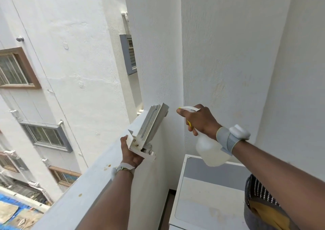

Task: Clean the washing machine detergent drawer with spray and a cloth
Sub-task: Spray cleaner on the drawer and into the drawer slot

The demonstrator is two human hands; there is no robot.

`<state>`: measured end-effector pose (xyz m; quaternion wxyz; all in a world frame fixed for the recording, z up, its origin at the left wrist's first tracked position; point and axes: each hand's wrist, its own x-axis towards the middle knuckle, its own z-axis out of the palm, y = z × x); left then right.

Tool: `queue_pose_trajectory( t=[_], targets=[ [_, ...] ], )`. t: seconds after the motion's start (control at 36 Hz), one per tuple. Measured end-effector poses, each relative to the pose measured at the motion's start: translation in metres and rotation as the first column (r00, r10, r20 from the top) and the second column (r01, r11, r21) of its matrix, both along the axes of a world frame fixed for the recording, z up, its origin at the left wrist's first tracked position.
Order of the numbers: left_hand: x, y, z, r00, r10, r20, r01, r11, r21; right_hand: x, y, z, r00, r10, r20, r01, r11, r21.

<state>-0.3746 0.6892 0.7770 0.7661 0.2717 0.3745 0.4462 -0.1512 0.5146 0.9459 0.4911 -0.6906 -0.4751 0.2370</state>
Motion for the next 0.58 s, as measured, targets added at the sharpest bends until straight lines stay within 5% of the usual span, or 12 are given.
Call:
queue_pose_trajectory(
  t=[0.22, 0.42, 0.58],
  targets=[
    [0.039, -0.008, 0.055, 0.995, 0.045, -0.093, -0.056, 0.992, -0.115, -0.026, -0.005, -0.037, 0.992, 0.008, 0.130, -0.002, 0.999, -0.051],
    [0.064, 0.002, 0.077, 0.953, 0.079, 0.292, -0.018, 0.978, -0.206, -0.051, -0.007, -0.076, 0.951, -0.021, 0.307, 0.060, 0.991, -0.117],
    [0.066, 0.013, 0.072, 0.957, 0.047, 0.286, -0.012, 0.992, -0.123, -0.060, -0.018, -0.121, 0.964, -0.026, 0.264, 0.064, 0.988, -0.138]
  ],
)
